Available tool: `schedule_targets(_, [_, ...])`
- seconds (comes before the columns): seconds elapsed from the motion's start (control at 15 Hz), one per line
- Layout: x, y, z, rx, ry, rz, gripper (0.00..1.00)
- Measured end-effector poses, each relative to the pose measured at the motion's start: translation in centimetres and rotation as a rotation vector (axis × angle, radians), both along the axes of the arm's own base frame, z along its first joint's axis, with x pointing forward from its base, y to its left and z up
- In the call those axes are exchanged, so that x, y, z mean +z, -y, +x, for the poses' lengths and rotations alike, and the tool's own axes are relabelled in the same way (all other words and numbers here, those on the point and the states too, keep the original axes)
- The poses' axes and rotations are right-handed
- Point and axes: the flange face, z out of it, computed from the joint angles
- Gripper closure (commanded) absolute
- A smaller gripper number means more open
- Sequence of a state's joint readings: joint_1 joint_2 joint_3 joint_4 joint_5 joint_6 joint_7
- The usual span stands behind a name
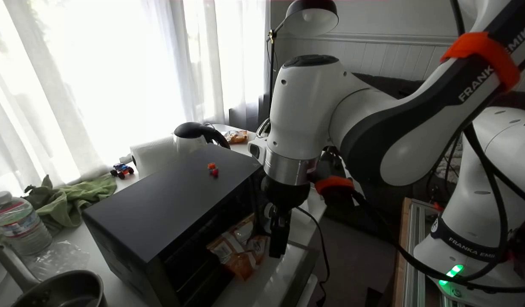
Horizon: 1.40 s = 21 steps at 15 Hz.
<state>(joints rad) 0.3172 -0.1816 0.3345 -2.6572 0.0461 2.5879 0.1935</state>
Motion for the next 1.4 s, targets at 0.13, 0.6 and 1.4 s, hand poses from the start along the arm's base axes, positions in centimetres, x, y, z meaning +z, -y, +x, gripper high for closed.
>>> schedule_targets(0.13, [-0.8, 1.0, 0.1, 0.012, -0.011, -0.012, 0.00])
schedule_targets(0.6, [-4.2, 1.9, 1.4, 0.047, 0.038, 0.027, 0.00])
schedule_targets(1.4, [-7.7, 2.1, 2.3, 0.106, 0.086, 0.069, 0.87])
